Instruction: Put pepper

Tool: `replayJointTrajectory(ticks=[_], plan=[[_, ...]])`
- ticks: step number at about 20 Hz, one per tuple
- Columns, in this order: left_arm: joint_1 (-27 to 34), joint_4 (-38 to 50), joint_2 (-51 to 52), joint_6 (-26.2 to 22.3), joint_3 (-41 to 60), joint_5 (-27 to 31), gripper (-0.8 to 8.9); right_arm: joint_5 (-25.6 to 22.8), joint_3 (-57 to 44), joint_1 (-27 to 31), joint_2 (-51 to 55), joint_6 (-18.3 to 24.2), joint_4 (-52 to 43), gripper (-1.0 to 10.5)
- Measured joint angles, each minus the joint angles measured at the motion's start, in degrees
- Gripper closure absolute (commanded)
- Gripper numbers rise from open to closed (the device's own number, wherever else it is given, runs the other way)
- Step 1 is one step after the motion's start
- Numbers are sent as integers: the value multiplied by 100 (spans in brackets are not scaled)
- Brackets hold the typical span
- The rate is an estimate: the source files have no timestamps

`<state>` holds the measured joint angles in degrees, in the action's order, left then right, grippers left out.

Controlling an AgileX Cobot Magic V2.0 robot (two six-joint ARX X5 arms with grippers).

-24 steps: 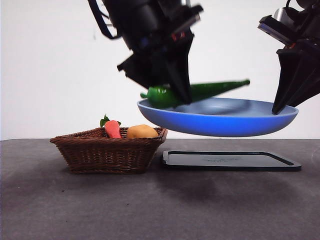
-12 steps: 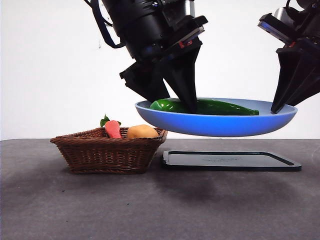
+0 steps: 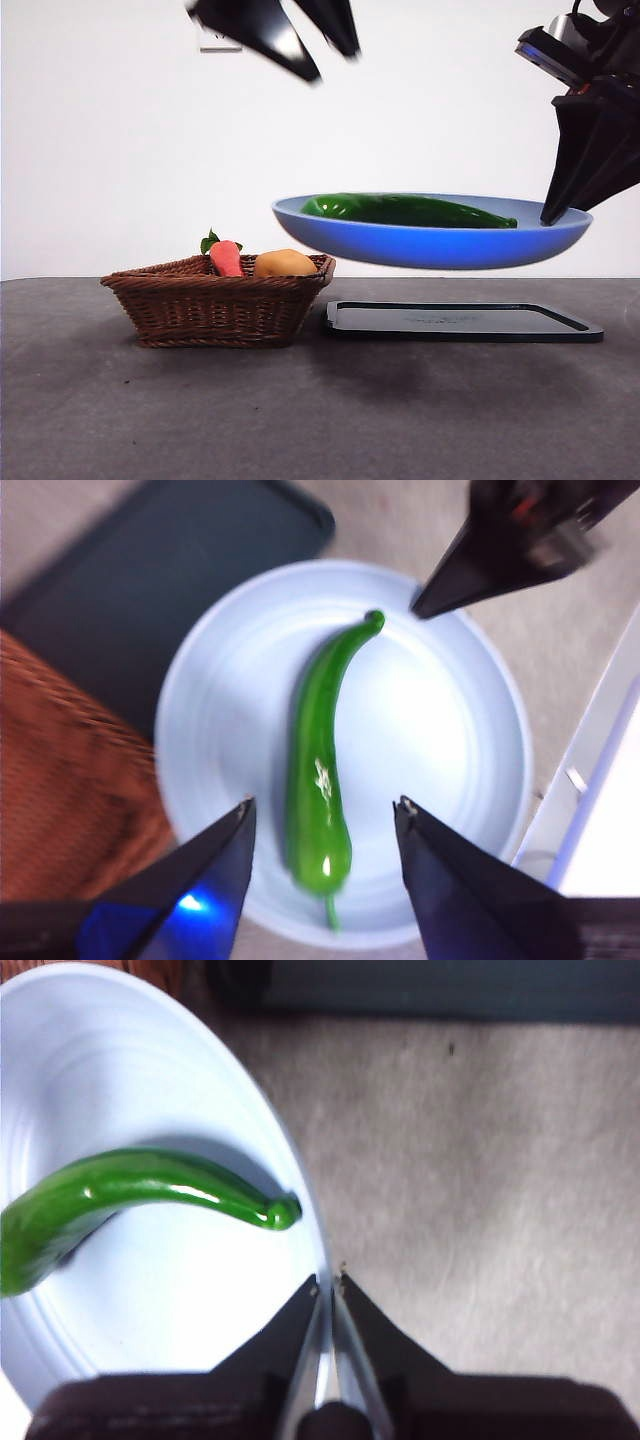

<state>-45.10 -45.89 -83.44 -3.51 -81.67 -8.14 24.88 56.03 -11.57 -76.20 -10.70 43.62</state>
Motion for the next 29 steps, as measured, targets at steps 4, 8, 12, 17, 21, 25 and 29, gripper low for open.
replayJointTrajectory(ticks=[4,8,12,17,21,25,29], plan=[[74,-111,850,-37,0,702,565,-201,92,411,-31,-153,-295,944],[295,-221,1478,-55,0,979,567,-302,669,802,-619,-205,-433,944],[372,-317,1880,-55,0,1062,567,-306,1390,999,-1681,-269,-520,944],[380,-431,2065,-55,0,1300,567,-306,2002,1117,-2868,-413,-870,944],[380,-575,2065,-52,0,1300,567,-302,2321,1134,-3421,-459,-1200,944],[380,-592,2068,-52,0,1300,567,-299,2323,1154,-3536,-479,-1246,944],[380,-592,2068,-52,0,1300,567,-297,2326,1158,-3707,-518,-1248,941]])
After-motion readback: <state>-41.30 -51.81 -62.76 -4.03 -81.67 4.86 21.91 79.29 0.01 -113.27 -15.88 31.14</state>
